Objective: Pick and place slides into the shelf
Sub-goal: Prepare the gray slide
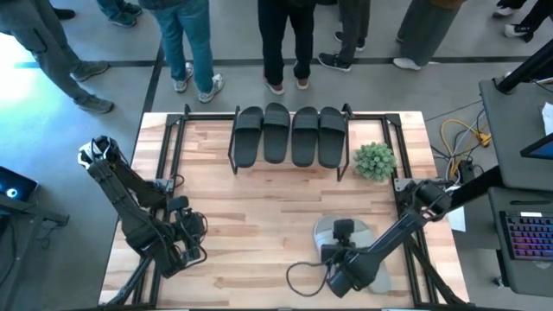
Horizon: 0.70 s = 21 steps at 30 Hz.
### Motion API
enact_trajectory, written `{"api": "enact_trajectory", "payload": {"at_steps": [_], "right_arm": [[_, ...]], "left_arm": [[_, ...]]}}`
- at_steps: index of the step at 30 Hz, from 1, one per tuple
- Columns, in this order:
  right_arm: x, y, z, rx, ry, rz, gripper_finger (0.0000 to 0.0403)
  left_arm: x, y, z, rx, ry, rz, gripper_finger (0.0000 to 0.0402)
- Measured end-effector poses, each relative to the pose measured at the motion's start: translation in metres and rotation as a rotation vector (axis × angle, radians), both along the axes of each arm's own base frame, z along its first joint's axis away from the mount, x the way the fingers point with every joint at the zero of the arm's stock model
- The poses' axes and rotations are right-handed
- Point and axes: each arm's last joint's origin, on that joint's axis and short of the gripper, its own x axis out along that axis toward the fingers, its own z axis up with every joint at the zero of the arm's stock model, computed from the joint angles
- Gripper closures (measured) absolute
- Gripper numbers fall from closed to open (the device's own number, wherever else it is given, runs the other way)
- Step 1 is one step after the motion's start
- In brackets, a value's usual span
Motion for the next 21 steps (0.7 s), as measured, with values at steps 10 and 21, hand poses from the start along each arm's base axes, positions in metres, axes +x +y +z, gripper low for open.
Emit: {"api": "enact_trajectory", "payload": {"at_steps": [10, 21], "right_arm": [[0.017, -0.028, -0.006, -0.083, 0.02, 0.019, 0.0305], [0.08, -0.044, 0.023, -0.101, -0.163, 0.164, 0.0388]], "left_arm": [[-0.001, 0.001, -0.004, -0.001, 0.001, 0.019, 0.021], [-0.006, 0.008, -0.004, 0.059, 0.046, 0.041, 0.0251]]}}
